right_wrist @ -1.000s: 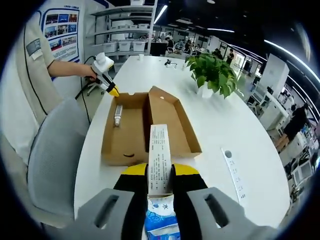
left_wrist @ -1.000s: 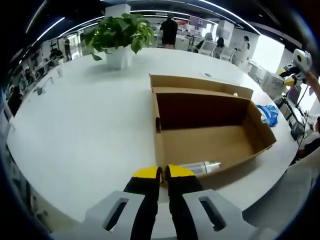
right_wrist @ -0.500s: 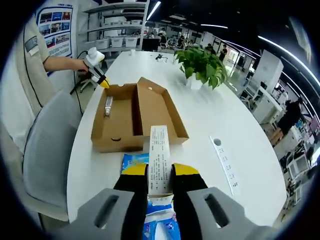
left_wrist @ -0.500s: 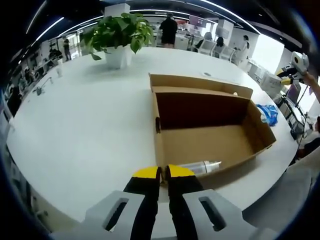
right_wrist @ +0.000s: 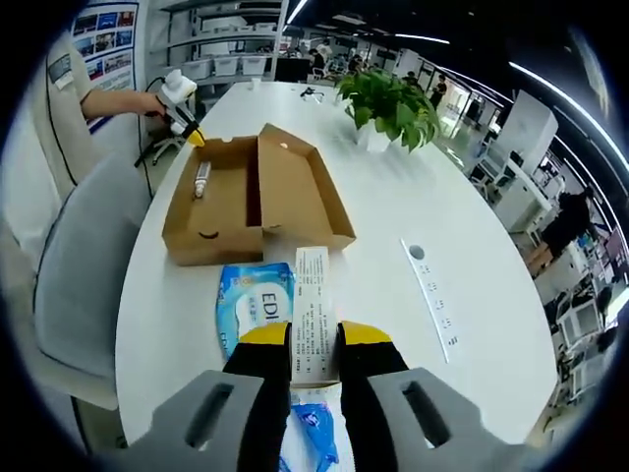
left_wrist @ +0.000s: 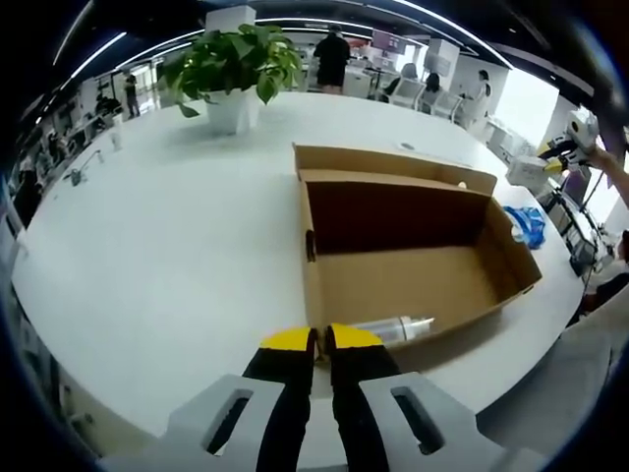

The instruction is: Operate the shoe box by opening the lid, removing the specified soft item, and placing it in the target area until the item is outside and the box remains undamaged.

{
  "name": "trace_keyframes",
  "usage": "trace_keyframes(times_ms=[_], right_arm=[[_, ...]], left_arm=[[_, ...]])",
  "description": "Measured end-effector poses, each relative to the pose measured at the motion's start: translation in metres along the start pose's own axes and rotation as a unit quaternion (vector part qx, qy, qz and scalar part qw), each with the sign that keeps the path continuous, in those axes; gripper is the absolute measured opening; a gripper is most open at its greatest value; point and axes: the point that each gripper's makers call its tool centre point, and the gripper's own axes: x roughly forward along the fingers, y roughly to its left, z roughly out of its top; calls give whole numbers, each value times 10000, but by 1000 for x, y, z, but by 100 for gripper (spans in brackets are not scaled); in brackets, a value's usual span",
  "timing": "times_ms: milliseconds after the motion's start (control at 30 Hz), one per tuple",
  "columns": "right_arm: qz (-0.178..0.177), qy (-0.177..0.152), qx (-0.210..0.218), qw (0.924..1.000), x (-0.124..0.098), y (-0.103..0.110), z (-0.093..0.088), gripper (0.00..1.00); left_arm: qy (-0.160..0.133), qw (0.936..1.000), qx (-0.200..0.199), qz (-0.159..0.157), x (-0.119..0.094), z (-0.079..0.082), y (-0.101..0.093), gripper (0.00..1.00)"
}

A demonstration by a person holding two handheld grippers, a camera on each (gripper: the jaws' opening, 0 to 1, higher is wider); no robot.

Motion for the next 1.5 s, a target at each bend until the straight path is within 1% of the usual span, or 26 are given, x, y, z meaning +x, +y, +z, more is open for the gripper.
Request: trace_keyframes(times_ms=[333, 567, 633, 733, 967, 1333, 1500], right_arm=[[-3, 220, 42, 9997, 3, -13, -27, 15], [19, 422, 28, 9991, 10, -20, -47, 15], [20, 518, 29, 9987, 11, -22, -53, 15], [31, 684, -96, 9976, 13, -23, -63, 15], [36, 920, -152, 9956, 20, -29, -81, 15], [52, 1244, -194, 9920, 27, -37, -110, 15], [94, 1324, -180, 9910, 27, -40, -119, 15]], left_arm=[[17, 10000, 17, -32, 1, 0, 0, 3], [28, 10000, 30, -46, 1, 1, 0, 3], [31, 10000, 31, -51, 1, 1, 0, 3], [19, 10000, 25, -55, 1, 1, 0, 3], [37, 10000, 22, -68, 1, 0, 0, 3], [52, 10000, 10, -70, 1, 0, 0, 3], [50, 10000, 27, -76, 1, 1, 0, 3]])
